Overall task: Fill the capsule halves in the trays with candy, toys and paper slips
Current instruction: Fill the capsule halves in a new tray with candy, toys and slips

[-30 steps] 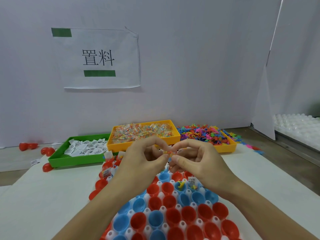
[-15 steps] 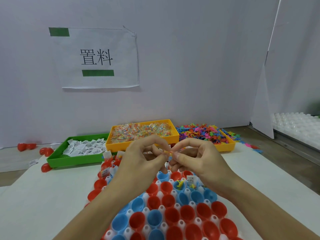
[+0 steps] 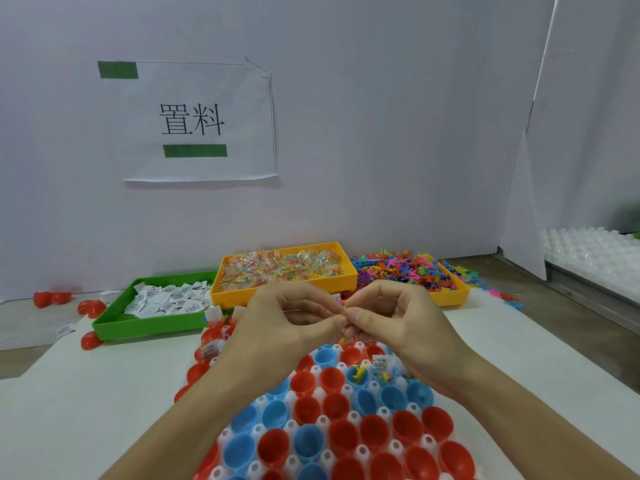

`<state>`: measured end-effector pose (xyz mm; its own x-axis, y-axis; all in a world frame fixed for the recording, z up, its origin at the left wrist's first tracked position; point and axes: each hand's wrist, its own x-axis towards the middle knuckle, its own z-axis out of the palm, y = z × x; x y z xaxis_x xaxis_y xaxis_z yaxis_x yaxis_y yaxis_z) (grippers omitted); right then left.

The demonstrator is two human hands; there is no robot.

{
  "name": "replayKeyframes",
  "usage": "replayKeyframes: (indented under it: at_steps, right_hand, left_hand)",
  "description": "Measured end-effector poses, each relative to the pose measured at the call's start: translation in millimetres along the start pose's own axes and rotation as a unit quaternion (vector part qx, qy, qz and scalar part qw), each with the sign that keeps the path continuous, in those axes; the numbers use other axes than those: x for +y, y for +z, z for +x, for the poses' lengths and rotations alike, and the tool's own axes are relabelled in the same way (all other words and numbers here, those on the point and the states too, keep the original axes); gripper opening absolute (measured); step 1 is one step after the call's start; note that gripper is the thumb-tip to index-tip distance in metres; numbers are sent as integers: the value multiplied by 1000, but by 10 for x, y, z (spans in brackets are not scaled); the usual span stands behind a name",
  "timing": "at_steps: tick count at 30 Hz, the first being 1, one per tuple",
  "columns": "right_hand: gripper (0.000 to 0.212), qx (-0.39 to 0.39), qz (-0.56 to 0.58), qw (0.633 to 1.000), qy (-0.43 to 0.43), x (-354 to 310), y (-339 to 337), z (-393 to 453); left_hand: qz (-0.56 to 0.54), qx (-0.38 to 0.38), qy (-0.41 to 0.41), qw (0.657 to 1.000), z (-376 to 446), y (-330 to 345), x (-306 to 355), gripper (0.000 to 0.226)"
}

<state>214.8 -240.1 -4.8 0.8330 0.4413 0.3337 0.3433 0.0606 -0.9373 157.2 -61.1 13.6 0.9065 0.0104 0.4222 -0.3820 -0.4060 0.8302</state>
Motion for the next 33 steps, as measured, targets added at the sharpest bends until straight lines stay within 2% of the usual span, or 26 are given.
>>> replayKeyframes:
  at_steps: [3,7,12,19,22,24,26,29,31,33]
  right_hand:
    - [8,-1,-15,1000,1,-6,3,-3]
    - [10,2,-18,1000,-1,-21,15,-9]
    - [14,3,-2,1000,14,-37,16,-13]
    - [19,-6,56,994,89,-74,2,5]
    - [21,-13,53,994,94,-73,-8,6]
    - [18,-23,43,994,94,-76,-34,1]
    - [5,-32,0,996,78,-90,-70,0]
    - [9,-11,-171,985,21,-91,-126,11]
    - [13,-14,-276,961,-8,-88,-137,14]
    - [16,-47,-309,950,-16,-78,-142,7]
  left_hand:
    - [12,6,6,1000,-13,9,-9,15]
    - [-39,24,-33,998,-8,24,-26,22]
    - [-10,13,-29,999,3,9,-26,12]
    - [104,53,58,992,-30,65,-16,21]
    - [161,48,113,979,-52,81,12,33]
    - [180,37,133,974,-58,73,14,32]
    - [192,17,131,973,-50,51,6,24]
    - [205,-5,120,971,-27,-13,-8,21]
    - [197,16,108,974,1,-100,-17,27]
    - [188,49,97,976,42,-210,-28,30]
